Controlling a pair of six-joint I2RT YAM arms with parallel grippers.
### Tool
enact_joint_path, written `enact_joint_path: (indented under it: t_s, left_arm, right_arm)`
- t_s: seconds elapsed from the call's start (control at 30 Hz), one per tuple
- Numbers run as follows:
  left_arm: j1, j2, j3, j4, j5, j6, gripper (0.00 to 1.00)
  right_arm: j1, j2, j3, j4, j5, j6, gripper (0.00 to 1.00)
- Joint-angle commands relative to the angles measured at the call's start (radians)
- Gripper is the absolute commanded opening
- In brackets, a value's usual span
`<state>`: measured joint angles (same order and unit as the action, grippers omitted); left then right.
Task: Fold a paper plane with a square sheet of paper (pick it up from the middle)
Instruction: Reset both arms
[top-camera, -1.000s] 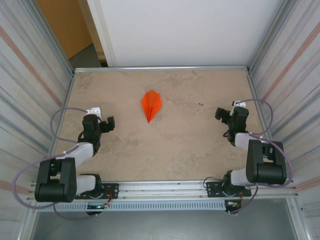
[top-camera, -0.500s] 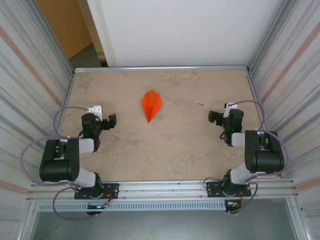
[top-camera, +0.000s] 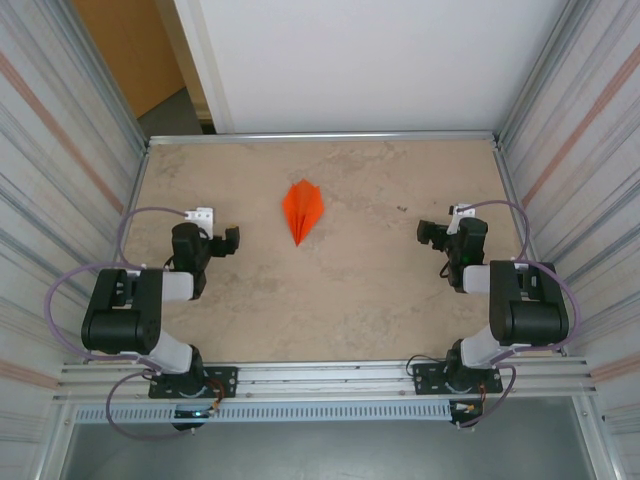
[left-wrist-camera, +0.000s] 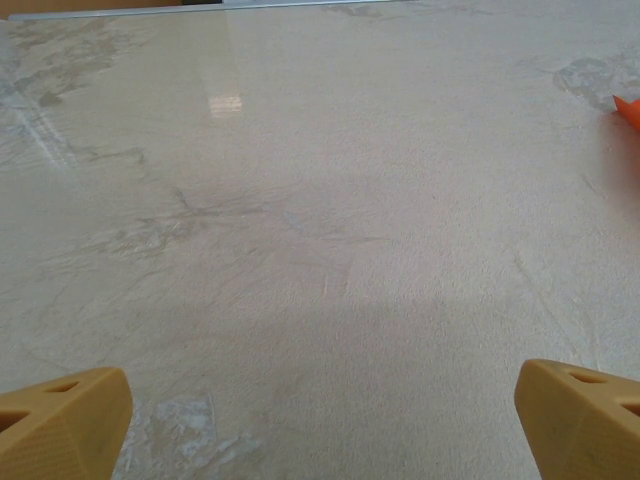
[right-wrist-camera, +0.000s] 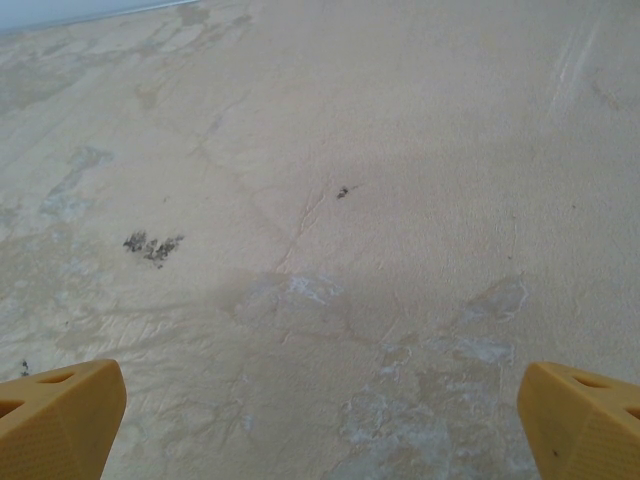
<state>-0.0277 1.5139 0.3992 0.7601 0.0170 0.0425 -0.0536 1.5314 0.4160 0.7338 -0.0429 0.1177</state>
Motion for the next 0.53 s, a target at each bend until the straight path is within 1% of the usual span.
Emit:
enact_joint_path:
  t_s: [0.0, 0.5]
  left_arm:
    - [0.001, -0.002, 0.01, 0.033, -0.017, 0.024, 0.99]
    - [0.001, 0.002, 0.016, 0.026, -0.018, 0.025, 0.99]
  right_arm:
    - [0.0, 0.008, 0.011, 0.028, 0.01, -0.031, 0.99]
    - [0.001, 0.006, 0.008, 0.03, 0.012, -0.032, 0.99]
